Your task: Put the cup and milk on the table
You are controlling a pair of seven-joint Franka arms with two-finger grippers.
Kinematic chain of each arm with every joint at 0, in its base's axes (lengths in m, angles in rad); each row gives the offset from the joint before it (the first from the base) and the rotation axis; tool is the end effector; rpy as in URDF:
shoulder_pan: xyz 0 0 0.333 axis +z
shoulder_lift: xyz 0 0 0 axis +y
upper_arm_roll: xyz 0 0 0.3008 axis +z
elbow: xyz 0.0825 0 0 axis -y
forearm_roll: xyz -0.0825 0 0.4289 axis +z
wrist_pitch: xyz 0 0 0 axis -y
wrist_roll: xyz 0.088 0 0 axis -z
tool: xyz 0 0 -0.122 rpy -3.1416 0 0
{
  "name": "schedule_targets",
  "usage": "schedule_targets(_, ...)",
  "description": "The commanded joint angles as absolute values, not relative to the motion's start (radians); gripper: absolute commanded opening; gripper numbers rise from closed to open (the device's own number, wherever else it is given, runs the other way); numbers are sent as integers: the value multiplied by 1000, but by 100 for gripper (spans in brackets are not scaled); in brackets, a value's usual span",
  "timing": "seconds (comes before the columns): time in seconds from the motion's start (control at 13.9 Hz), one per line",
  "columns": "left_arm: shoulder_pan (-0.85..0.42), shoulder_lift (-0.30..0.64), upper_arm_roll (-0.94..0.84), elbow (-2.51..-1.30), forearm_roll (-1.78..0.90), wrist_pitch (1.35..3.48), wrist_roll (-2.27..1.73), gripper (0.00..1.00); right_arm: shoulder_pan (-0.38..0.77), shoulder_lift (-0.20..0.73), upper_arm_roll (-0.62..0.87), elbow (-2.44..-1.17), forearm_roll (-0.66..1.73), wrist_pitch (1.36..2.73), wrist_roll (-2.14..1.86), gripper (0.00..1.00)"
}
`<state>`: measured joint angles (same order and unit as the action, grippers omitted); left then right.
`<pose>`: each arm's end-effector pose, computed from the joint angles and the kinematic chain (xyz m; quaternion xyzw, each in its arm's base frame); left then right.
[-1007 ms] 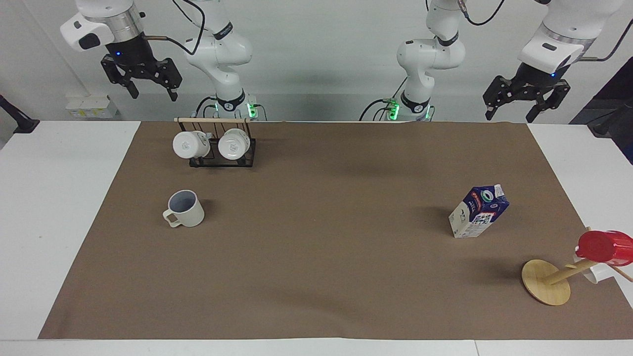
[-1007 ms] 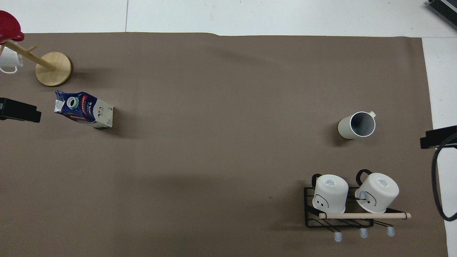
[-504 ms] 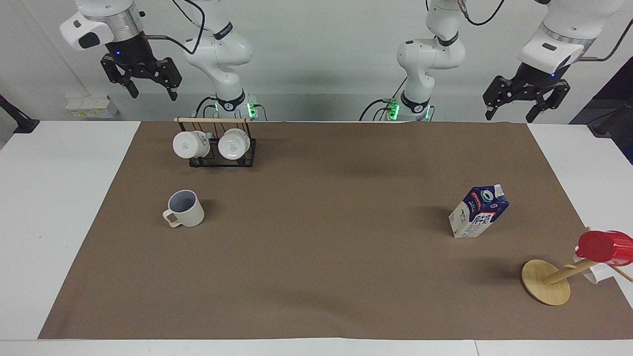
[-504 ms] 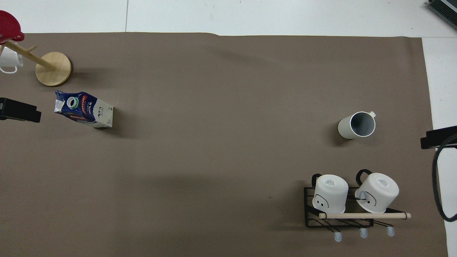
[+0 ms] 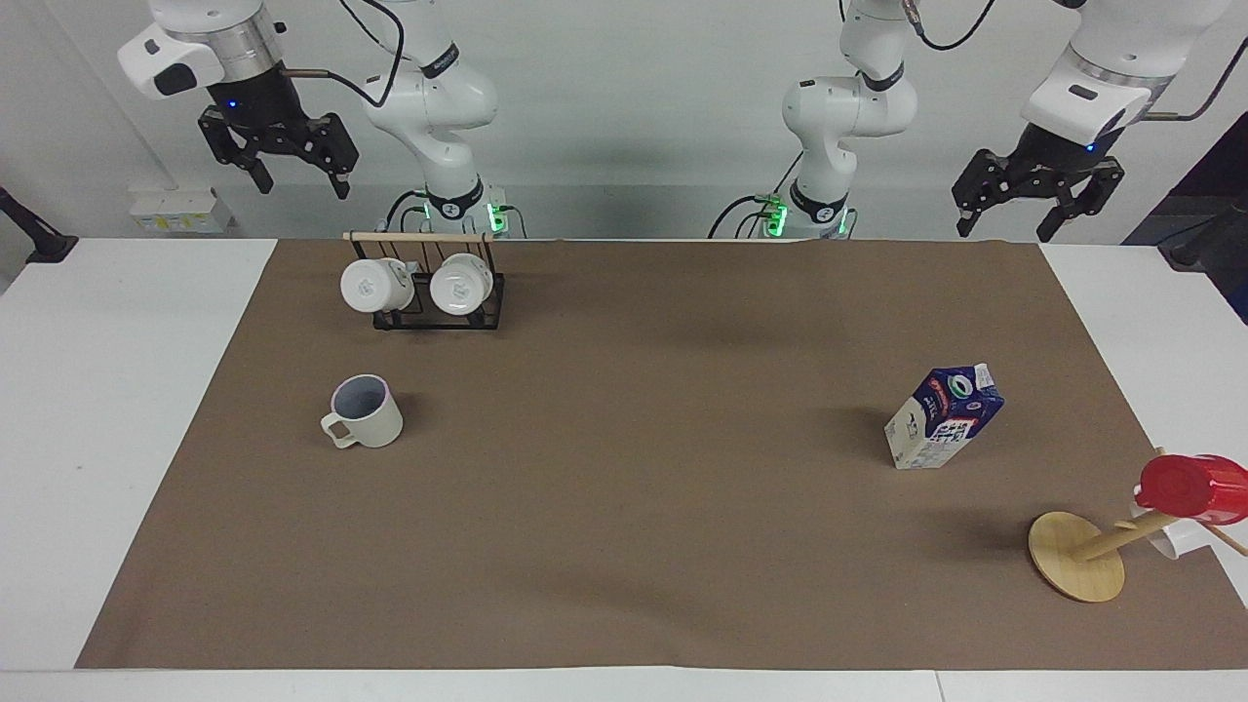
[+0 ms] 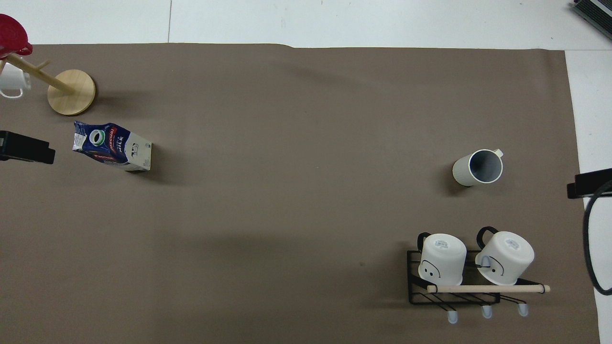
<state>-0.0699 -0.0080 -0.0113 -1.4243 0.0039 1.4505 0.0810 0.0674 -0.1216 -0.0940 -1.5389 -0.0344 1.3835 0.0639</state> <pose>0.5814 -0.0468 0.6630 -0.9966 0.0807 -0.0171 0.0020 0.5402 -0.0225 0.6635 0.9987 -0.0477 -0.0170 0.0116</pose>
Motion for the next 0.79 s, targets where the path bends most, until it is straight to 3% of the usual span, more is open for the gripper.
schedule_targets(0.0, -55, -2, -18, -1401, -3, 1425, 94, 100, 63, -143, -91, -1566, -20, 1408, 43, 100)
schedule_targets(0.36, -55, -2, -18, -1401, -5, 1425, 94, 100, 67, -124, -83, -1706, -21, 1610, 55, 100)
schedule_targets(0.72, -55, -2, -18, -1401, -3, 1425, 94, 100, 87, -8, -81, -1799, -21, 1783, 54, 100)
